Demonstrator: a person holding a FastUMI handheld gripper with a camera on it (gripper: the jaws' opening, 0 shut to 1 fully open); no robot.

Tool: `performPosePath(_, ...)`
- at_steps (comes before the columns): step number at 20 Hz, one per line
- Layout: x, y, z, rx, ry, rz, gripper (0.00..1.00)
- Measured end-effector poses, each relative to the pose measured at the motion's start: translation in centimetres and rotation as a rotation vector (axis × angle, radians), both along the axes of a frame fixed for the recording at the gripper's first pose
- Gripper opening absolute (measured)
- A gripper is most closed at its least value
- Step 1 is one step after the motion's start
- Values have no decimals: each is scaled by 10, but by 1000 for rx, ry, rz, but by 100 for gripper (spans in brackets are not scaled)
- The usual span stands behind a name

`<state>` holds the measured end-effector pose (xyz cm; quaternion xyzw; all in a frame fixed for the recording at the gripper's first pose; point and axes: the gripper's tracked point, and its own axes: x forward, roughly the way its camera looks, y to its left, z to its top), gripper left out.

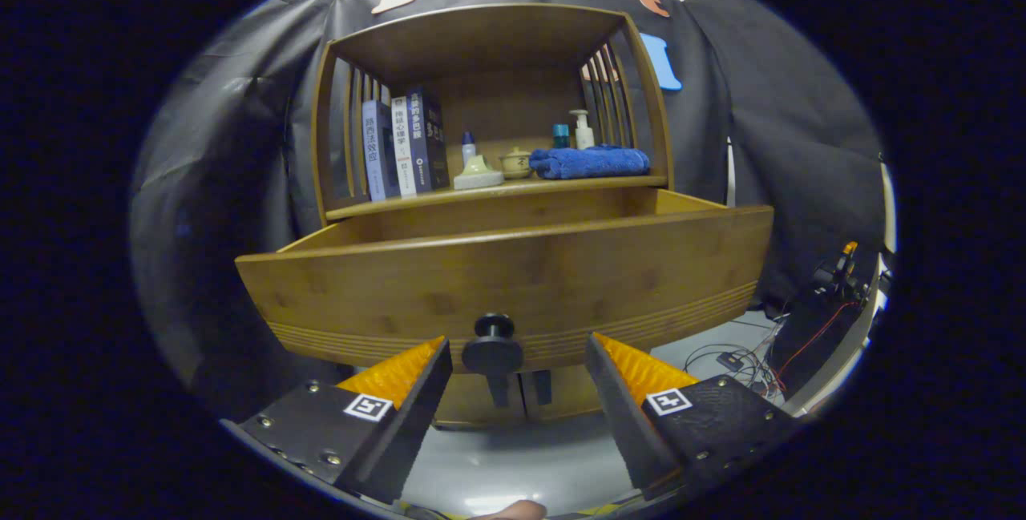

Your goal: Pull open the drawer, take out the items inside it, and place them on the countertop above the cabinet.

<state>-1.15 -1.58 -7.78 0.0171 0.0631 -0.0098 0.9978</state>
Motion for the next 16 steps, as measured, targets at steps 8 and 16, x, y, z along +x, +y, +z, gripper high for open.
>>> performPosePath(8, 30, 19, -27, -109, 62, 24, 97)
performPosePath(16, 43, 15, -24, -82, 56, 48, 98)
